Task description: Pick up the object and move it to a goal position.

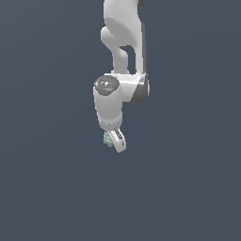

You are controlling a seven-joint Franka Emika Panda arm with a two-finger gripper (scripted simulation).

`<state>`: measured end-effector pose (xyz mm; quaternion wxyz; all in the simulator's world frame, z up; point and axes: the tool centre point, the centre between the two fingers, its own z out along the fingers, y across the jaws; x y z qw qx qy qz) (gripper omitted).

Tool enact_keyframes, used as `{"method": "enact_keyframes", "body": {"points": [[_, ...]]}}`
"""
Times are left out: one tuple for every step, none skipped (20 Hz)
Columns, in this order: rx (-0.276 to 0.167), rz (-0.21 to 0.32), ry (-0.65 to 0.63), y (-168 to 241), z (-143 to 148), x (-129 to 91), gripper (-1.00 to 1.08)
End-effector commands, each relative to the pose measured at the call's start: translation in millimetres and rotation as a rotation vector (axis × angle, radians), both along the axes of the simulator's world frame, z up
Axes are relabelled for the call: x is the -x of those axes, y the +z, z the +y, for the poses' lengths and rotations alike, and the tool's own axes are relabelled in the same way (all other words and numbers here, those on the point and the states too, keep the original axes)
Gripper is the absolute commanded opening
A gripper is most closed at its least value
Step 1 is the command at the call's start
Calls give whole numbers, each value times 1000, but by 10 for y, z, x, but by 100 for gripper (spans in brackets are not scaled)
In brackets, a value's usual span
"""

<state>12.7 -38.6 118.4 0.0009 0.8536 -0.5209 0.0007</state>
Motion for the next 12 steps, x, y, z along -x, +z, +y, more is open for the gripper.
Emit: {"method": "enact_keyframes", "body": {"points": [[0,0,0,167,42,-145,-100],[0,0,0,229,58,-202,-100],[0,0,0,289,73,-257,-100],[0,0,0,347,88,-310,-100],[0,0,0,404,102,-363,-100],[0,0,0,458,117,-413,-100],[0,0,0,511,130,-463,-100],[0,0,0,563,143,-511,-100],[0,0,0,611,158,-559,-100],[0,0,0,660,170,-605,-100],[0,0,0,706,182,-649,-100],[0,0,0,751,194,-693,-100]]}}
